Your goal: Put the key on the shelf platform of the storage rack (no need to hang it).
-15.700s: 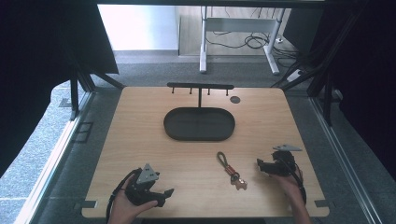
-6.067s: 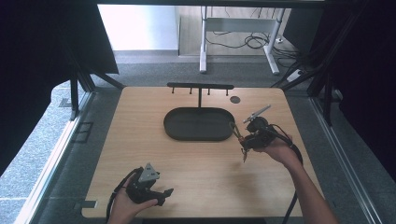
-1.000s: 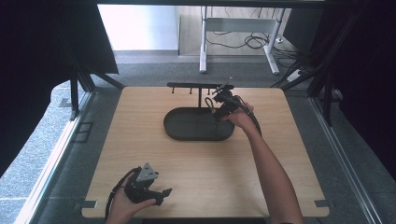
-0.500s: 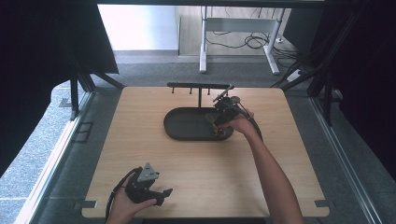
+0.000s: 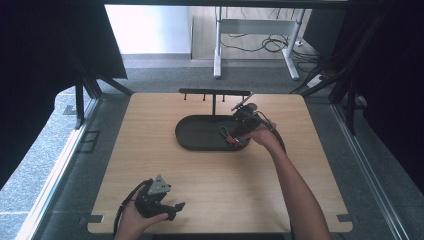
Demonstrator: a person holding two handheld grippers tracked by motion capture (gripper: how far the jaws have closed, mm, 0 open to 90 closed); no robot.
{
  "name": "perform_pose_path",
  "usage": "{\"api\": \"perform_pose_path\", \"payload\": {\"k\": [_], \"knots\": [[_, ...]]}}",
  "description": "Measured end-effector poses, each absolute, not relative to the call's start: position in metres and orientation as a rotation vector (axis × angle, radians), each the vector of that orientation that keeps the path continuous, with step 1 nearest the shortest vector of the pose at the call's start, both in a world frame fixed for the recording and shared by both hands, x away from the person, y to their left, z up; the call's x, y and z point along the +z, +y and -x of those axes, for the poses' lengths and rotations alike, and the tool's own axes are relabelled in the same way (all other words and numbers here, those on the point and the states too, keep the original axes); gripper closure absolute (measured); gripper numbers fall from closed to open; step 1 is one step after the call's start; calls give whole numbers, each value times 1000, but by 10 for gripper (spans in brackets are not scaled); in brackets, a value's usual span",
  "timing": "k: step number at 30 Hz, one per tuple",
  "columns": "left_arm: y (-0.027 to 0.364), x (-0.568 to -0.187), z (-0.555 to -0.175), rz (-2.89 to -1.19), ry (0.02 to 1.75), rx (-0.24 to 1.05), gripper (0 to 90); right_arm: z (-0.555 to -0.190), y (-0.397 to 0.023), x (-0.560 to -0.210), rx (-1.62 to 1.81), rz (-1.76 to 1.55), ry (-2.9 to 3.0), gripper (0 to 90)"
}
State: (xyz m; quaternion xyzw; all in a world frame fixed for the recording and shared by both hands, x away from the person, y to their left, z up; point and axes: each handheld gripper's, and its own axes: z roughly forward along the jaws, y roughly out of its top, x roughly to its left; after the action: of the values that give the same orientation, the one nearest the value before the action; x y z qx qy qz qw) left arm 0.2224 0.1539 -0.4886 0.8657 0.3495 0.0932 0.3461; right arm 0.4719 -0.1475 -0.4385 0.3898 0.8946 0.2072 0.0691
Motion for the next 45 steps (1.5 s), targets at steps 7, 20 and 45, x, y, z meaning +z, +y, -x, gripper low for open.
{"api": "perform_pose_path", "payload": {"k": [7,20,45], "knots": [[152,-488,-222,-2254,903,246,231,-451,-159,-427,719,-1136,2667,483],[150,-489,-222,-2261,903,251,231,-401,-197,-429,869,-1111,2613,457],[140,-493,-222,-2291,905,251,232,-324,-263,-492,949,-1180,2496,430]]}}
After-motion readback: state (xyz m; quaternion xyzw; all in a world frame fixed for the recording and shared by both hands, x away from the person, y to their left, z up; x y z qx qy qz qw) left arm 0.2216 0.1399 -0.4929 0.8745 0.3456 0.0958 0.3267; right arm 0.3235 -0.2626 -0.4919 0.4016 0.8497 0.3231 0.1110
